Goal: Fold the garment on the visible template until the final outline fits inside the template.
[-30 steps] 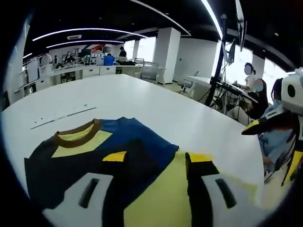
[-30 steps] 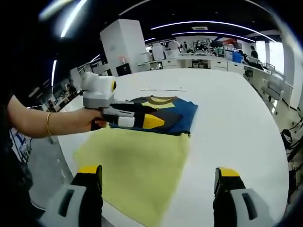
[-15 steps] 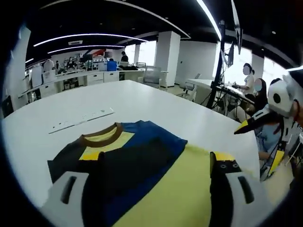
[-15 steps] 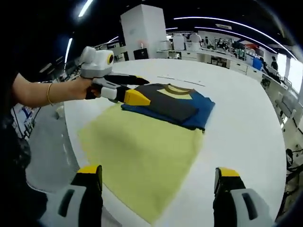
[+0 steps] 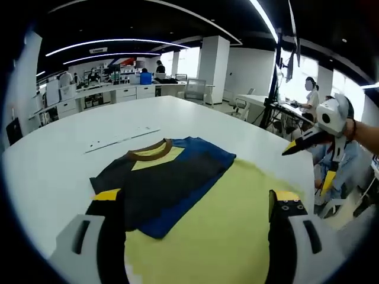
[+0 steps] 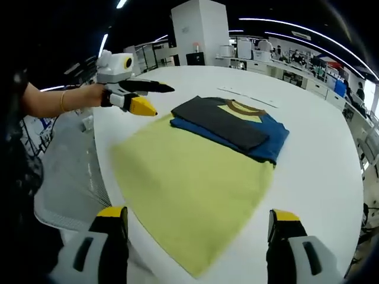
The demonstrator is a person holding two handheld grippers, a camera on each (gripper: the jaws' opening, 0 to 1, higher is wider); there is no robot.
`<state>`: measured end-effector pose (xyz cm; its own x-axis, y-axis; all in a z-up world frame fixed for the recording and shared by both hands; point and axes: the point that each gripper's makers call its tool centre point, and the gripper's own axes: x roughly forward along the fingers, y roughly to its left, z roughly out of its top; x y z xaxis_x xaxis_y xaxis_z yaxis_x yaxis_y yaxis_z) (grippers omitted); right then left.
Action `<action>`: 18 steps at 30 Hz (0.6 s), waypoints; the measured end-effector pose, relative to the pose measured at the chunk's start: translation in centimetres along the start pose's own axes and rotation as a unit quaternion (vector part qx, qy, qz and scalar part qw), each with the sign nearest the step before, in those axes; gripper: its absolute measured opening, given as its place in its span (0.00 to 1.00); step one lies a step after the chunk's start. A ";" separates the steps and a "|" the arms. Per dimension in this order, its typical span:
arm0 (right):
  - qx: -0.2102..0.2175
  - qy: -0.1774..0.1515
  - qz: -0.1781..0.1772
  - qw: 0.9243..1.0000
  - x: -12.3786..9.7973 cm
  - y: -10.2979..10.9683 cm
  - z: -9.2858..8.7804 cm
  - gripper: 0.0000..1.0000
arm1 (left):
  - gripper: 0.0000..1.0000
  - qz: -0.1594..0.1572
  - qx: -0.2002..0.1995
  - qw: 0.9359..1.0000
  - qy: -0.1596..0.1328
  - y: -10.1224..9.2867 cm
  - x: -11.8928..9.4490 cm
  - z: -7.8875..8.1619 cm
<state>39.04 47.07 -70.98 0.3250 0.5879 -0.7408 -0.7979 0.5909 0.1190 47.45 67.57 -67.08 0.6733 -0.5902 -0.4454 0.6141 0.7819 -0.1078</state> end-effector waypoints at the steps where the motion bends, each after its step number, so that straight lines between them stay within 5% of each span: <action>1: -0.002 0.002 0.002 1.000 0.1 0.1 -0.1 0.99 | 0.99 -0.001 0.000 1.000 0.002 0.0 -0.5 -0.3; 11: -0.012 0.022 0.018 1.000 0.6 1.5 -1.6 0.96 | 0.90 -0.015 0.012 0.999 0.051 -0.9 -5.4 -5.4; 18: -0.029 0.032 0.028 0.999 1.2 2.1 -2.7 0.89 | 0.82 -0.025 0.000 0.997 0.077 -2.2 -6.8 -8.7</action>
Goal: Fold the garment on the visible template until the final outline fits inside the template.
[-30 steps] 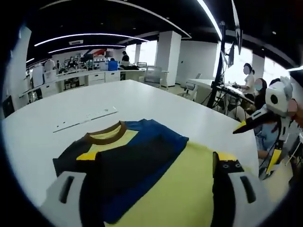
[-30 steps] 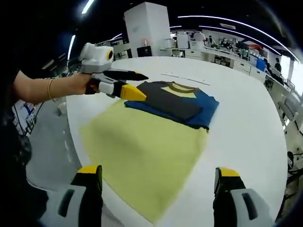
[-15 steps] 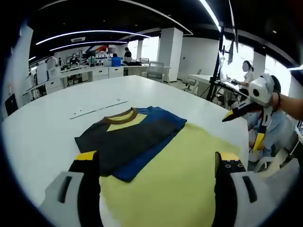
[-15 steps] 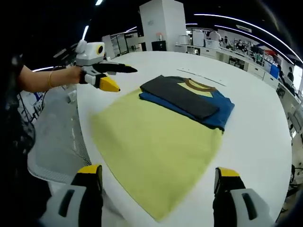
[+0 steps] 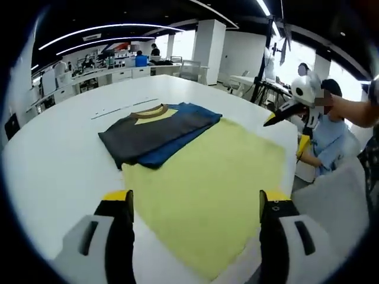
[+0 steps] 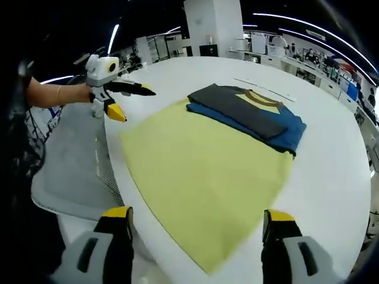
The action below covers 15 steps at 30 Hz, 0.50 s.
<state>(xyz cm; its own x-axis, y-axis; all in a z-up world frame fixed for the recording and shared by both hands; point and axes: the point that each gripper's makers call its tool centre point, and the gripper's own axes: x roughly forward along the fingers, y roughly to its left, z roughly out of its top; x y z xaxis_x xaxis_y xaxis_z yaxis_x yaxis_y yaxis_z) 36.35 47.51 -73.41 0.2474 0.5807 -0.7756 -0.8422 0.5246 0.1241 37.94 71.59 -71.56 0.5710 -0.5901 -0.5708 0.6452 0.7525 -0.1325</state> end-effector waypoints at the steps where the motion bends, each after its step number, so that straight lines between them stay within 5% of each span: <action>1: -0.002 0.001 0.000 1.000 0.1 0.1 -0.2 0.88 | 0.82 -0.009 0.004 1.000 0.008 -0.6 -0.1 -0.7; 15: -0.037 0.039 -0.001 0.999 1.1 0.1 -3.2 0.73 | 0.70 -0.018 0.055 0.996 0.070 -2.0 -0.2 -5.5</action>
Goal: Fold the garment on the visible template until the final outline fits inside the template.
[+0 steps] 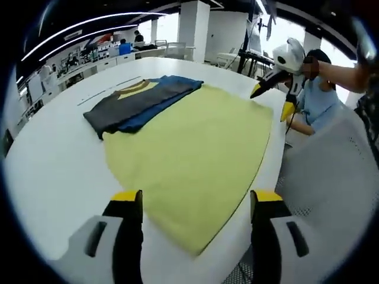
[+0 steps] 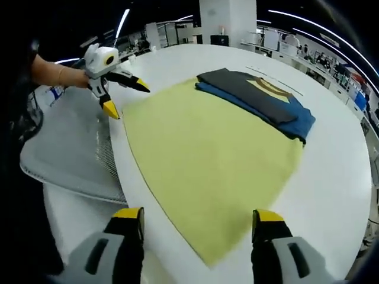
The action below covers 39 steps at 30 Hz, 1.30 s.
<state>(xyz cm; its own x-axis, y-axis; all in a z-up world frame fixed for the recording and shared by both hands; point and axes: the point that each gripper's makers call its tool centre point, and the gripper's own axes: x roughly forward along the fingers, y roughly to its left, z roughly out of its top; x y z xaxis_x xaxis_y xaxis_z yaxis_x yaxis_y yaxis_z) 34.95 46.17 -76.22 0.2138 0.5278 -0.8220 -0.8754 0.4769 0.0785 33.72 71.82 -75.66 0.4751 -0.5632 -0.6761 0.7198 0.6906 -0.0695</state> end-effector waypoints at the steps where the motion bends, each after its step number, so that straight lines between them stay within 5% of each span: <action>1: 0.000 0.001 0.001 1.000 0.1 0.0 -0.1 0.71 | 0.69 -0.003 0.000 1.000 0.001 -0.1 0.0 -0.1; 15: 0.021 0.002 -0.012 1.000 0.2 -0.6 -1.4 0.53 | 0.54 0.007 0.022 0.999 0.033 -0.1 -0.2 -2.2; 23: -0.041 0.025 -0.033 0.998 0.3 -0.9 -2.1 0.48 | 0.51 0.013 0.041 0.998 0.039 0.0 -0.1 -2.4; 32: -0.031 0.019 -0.031 0.999 0.2 -1.2 -1.9 0.40 | 0.42 0.026 0.027 0.998 0.042 0.7 0.1 -2.2; 39: -0.042 0.014 -0.030 0.999 0.4 -1.1 -1.7 0.19 | 0.30 0.026 0.028 0.998 0.043 0.7 0.0 -2.2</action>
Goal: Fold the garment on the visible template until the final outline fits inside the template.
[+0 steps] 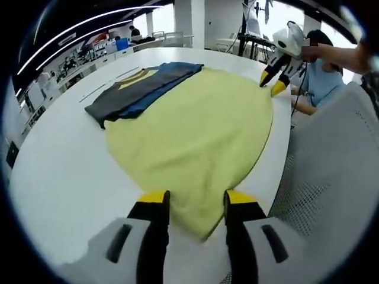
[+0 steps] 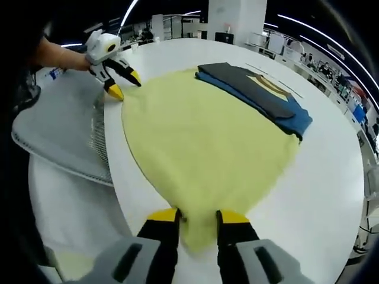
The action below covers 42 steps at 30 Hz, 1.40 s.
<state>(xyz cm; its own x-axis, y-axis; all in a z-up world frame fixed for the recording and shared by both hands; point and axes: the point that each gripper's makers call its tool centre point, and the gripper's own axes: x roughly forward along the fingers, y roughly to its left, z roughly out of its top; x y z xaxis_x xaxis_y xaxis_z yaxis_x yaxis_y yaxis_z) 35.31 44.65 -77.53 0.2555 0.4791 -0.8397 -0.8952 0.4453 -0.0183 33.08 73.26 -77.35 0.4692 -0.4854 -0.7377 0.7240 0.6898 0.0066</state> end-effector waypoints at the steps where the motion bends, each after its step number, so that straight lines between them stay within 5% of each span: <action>1: -0.001 0.000 -0.001 1.000 0.0 0.0 0.0 0.18 | 0.24 -0.003 0.003 1.000 0.000 -0.1 0.0 0.0; 10: -0.007 0.002 -0.005 1.000 0.0 -0.4 -0.2 0.05 | 0.03 -0.019 0.008 1.000 -0.002 -0.6 0.1 0.2; 42: 0.014 0.037 0.071 0.997 -2.7 4.6 -2.4 0.00 | 0.00 -0.091 0.017 0.994 0.058 -4.9 -3.8 -1.7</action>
<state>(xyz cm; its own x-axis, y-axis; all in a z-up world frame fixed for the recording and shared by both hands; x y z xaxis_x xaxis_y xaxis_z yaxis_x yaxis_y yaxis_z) 29.61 43.61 -76.63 0.0986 0.4827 -0.8702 -0.9097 0.3983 0.1178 26.90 72.66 -75.74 0.2677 -0.5338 -0.8021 0.8092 0.5764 -0.1136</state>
